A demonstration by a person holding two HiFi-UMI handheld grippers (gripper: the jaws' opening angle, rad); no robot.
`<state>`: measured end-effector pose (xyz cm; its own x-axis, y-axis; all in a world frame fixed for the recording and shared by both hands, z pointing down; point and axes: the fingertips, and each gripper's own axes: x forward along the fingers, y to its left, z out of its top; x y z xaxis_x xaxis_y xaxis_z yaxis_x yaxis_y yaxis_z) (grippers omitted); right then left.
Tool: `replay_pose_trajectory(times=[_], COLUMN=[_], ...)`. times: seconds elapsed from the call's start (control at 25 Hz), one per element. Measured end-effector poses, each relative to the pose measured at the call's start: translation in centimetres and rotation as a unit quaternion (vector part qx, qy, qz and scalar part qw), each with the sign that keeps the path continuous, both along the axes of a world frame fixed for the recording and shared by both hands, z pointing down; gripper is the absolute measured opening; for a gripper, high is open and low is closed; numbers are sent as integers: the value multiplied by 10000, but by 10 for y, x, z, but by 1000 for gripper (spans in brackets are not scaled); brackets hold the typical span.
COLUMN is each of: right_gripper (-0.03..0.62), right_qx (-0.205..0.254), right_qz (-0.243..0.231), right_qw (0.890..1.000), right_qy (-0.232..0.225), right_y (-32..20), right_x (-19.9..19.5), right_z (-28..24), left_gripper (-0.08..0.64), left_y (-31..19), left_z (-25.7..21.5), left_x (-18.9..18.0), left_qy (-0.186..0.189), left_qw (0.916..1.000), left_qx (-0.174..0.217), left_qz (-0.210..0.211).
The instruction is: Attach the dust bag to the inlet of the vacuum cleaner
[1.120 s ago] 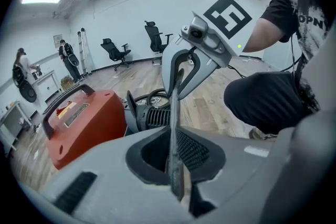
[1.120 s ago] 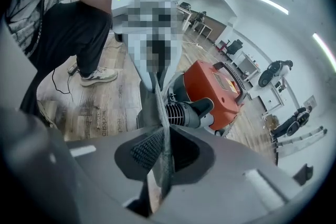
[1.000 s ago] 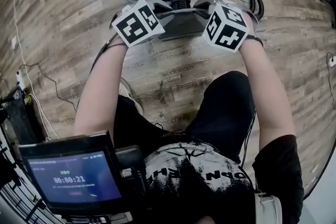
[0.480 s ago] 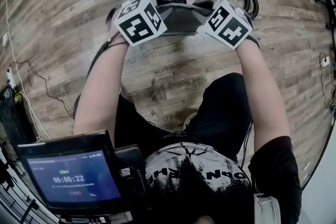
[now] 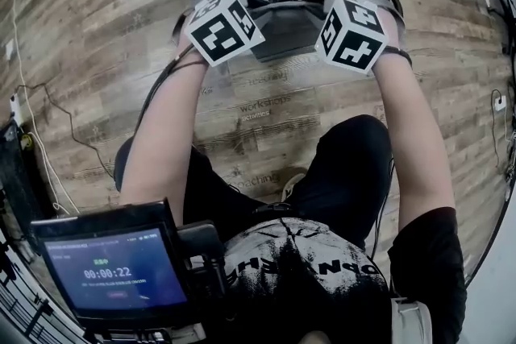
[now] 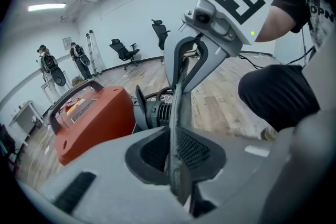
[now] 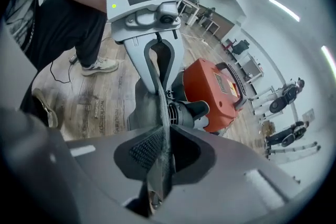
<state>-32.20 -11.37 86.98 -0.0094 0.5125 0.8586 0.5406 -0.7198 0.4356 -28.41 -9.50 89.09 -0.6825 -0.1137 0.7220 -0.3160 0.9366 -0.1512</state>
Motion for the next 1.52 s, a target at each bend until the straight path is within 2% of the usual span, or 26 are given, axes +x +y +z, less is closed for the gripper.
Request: replay_pose_trajectory(times=[0.08, 0.28, 0.4, 0.48, 0.68, 0.88, 0.96, 1.08, 1.36, 1.44, 1.52], right_gripper=[51, 54, 57, 58, 58, 60, 61, 61, 66, 66, 66], right_qx=[-17, -356, -473, -501, -350, -408, -466, -611, -651, -578, -439], right_qz=[-7, 630, 887, 893, 356, 32, 66, 338, 892, 925, 772], right_qw=[10000, 9929, 9867, 9870, 9979, 9992, 9989, 9965, 9872, 9870, 9917], right_qy=[-6, 940, 1275, 1235, 412, 5, 63, 461, 1149, 1183, 933], right_y=[1, -8, -13, -11, 2, 9, 9, 5, 1, 1, 1], right_x=[0, -12, -16, -16, -14, -5, -6, -12, -20, -20, -20], right_z=[0, 9, 13, 14, 8, 0, 1, 7, 17, 17, 16], left_gripper=[40, 41, 44, 48, 44, 44, 44, 44, 48, 48, 48], left_y=[0, -4, -6, -4, 7, 7, 6, 6, 5, 5, 6], left_z=[0, -12, -20, -19, -10, -1, 1, -4, -19, -19, -16], left_x=[0, -10, -17, -18, -12, -2, -3, -8, -16, -17, -16], left_qy=[-8, -143, -223, -250, -179, -51, -30, -21, -190, -197, -193], left_qw=[10000, 9998, 9988, 9984, 9998, 9995, 9997, 9998, 9991, 9994, 9997], left_qx=[-4, -106, -392, -456, 49, 306, 249, -16, -259, -163, -31], left_qz=[-22, 50, 183, 229, 54, -53, 6, 174, 269, 236, 167])
